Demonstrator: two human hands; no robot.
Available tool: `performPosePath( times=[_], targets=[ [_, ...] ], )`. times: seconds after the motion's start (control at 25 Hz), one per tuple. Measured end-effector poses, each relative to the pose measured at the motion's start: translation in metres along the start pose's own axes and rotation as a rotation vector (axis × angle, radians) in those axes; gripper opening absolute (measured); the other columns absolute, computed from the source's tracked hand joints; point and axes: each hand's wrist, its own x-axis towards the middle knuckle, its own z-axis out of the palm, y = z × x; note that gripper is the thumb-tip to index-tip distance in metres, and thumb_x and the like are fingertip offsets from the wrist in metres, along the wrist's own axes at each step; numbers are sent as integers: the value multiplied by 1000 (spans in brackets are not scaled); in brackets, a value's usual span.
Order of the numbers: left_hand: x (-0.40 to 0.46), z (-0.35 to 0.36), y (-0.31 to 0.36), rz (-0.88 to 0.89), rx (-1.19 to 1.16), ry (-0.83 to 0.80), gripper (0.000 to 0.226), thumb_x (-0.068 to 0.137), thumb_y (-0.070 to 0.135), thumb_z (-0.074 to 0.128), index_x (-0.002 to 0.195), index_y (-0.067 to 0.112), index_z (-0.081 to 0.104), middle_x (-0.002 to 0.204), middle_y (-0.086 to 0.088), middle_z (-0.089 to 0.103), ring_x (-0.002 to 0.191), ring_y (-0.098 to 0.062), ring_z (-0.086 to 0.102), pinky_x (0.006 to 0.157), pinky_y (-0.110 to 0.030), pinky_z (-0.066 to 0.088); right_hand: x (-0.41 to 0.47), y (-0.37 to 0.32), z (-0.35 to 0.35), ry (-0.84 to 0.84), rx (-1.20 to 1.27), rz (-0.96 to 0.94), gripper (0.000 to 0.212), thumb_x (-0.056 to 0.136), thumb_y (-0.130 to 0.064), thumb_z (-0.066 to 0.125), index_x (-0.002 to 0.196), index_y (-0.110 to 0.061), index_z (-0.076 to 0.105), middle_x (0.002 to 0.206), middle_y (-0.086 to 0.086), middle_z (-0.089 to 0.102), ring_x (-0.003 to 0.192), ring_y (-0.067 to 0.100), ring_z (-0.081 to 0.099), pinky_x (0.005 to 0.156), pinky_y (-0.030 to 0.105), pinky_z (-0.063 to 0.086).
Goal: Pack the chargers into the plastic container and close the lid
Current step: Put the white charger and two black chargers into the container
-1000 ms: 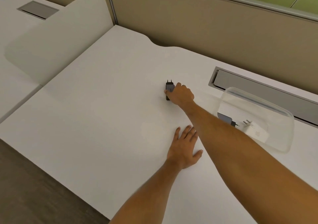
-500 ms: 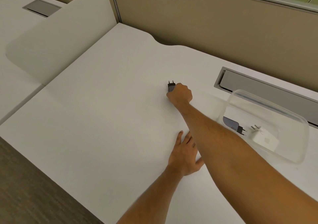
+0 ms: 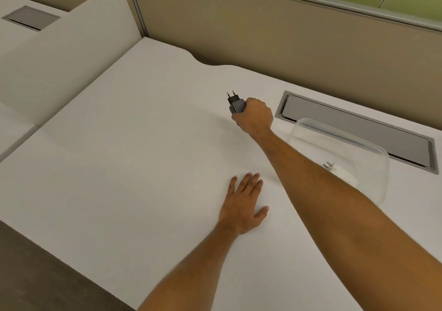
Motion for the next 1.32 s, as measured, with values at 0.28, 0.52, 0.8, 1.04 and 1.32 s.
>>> performPosePath(
  times=[0.28,0.52,0.8,1.04,1.32],
  targets=[
    [-4,-1,0,5,-15,8,72,90,59,23,149,17,19,160,1,12,147,-15,2,119,-47,-2,-10,58,-63,195,-30,6,29,68,-29,67,90,-11,61,87,5,65,69,25,49,56,27,32],
    [-4,-3,0,8,-6,-2,73,89,60,20,149,18,16,161,2,9,147,-14,0,119,-46,-4,-35,124,-99,321,-99,68,28,67,-36,66,86,-15,64,81,4,67,65,22,49,57,26,35],
    [-4,-3,1,4,7,-7,73,89,60,18,150,19,14,161,2,6,147,-13,-3,119,-45,-5,-72,176,-97,186,-311,-13,26,71,-25,66,95,-17,62,91,6,65,74,28,57,60,27,37],
    [-3,-2,0,2,9,-17,74,89,61,17,150,20,10,161,3,2,146,-12,-6,118,-45,-7,-72,182,-77,56,-396,26,35,79,-12,65,113,-15,59,109,8,65,97,31,59,76,37,51],
    [-2,-1,0,4,2,-4,73,89,60,19,150,20,13,161,3,5,146,-12,-4,118,-45,-6,-68,183,-62,-35,-404,56,35,76,-7,60,110,-13,60,106,8,65,97,32,58,75,37,49]
  ],
)
